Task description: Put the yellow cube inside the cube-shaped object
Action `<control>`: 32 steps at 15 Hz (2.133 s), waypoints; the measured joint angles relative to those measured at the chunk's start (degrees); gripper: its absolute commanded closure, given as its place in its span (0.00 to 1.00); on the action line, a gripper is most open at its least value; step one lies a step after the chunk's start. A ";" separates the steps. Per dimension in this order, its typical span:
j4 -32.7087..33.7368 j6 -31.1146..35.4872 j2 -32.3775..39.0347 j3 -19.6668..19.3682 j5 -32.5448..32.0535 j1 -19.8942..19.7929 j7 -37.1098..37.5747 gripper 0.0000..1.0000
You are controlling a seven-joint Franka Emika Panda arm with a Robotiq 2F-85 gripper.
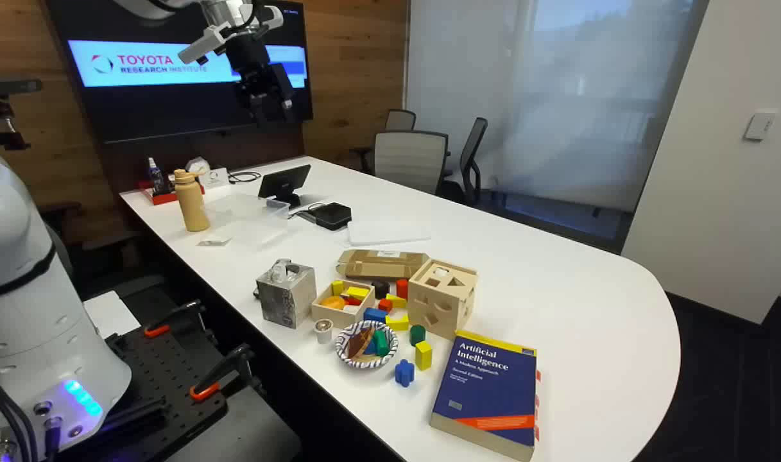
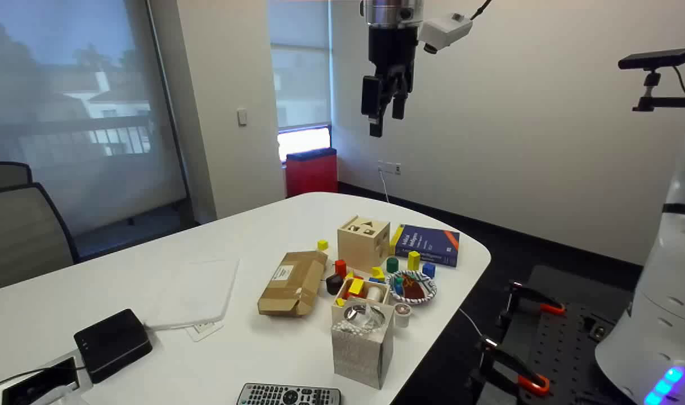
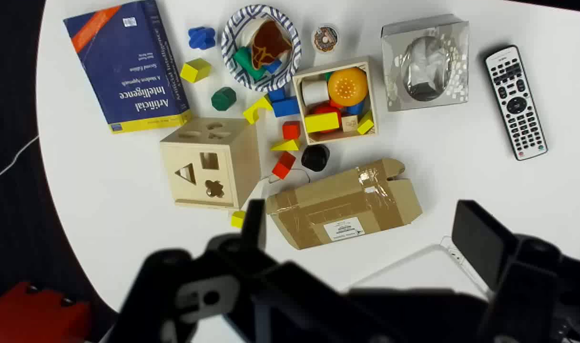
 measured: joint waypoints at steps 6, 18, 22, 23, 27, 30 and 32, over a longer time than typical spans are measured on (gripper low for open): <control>0.01 0.00 0.00 0.00 0.00 0.00 0.00 0.00; 1.57 4.73 5.69 -6.97 0.01 -2.29 0.57 0.00; 3.65 10.51 12.03 -12.06 0.01 -5.97 1.21 0.00; 4.23 11.79 13.80 -13.22 0.01 -6.80 1.22 0.00; 5.93 15.48 20.77 -17.48 0.60 -9.10 1.15 0.00; 6.46 17.71 25.70 -20.07 2.81 -10.00 0.51 0.00; 7.12 18.70 28.84 -21.30 5.40 -10.67 -1.33 0.00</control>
